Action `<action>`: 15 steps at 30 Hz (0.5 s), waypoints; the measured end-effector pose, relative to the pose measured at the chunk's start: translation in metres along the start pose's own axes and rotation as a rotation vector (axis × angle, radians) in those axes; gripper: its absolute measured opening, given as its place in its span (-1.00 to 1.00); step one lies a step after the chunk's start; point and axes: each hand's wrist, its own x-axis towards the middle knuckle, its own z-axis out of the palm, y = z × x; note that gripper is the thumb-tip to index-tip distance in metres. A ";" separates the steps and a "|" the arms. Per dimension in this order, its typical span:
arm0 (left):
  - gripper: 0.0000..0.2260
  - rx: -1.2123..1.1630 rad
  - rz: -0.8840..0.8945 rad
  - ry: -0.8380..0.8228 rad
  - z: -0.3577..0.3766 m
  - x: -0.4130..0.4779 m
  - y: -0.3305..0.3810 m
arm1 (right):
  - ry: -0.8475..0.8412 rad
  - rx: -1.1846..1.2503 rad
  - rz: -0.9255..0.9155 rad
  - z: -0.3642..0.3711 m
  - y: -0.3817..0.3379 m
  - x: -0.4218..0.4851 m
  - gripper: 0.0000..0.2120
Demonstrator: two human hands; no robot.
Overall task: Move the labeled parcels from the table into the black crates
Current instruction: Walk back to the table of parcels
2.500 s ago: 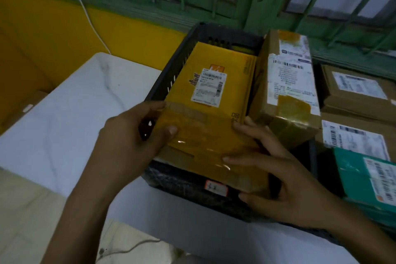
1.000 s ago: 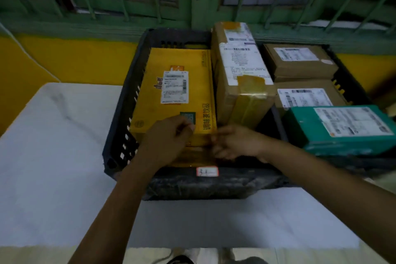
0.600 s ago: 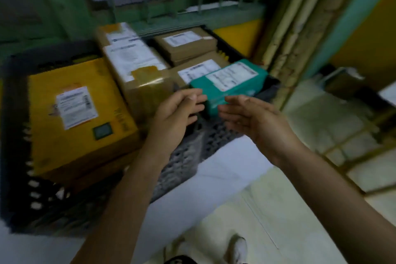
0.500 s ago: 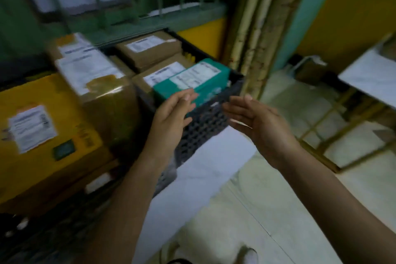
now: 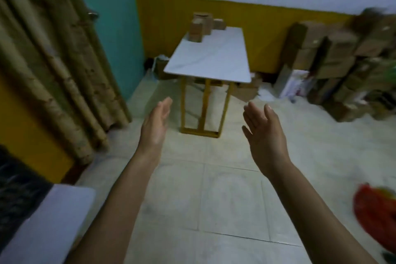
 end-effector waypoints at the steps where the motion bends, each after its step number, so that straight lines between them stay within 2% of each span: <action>1: -0.58 0.001 -0.007 -0.032 0.028 0.012 -0.007 | 0.019 0.009 -0.006 -0.024 -0.007 0.012 -0.49; 8: -0.59 0.024 -0.051 -0.218 0.178 0.078 -0.042 | 0.178 0.057 -0.041 -0.146 -0.034 0.095 -0.47; 15: -0.60 0.041 -0.094 -0.241 0.280 0.203 -0.076 | 0.260 0.033 -0.026 -0.227 -0.045 0.227 -0.49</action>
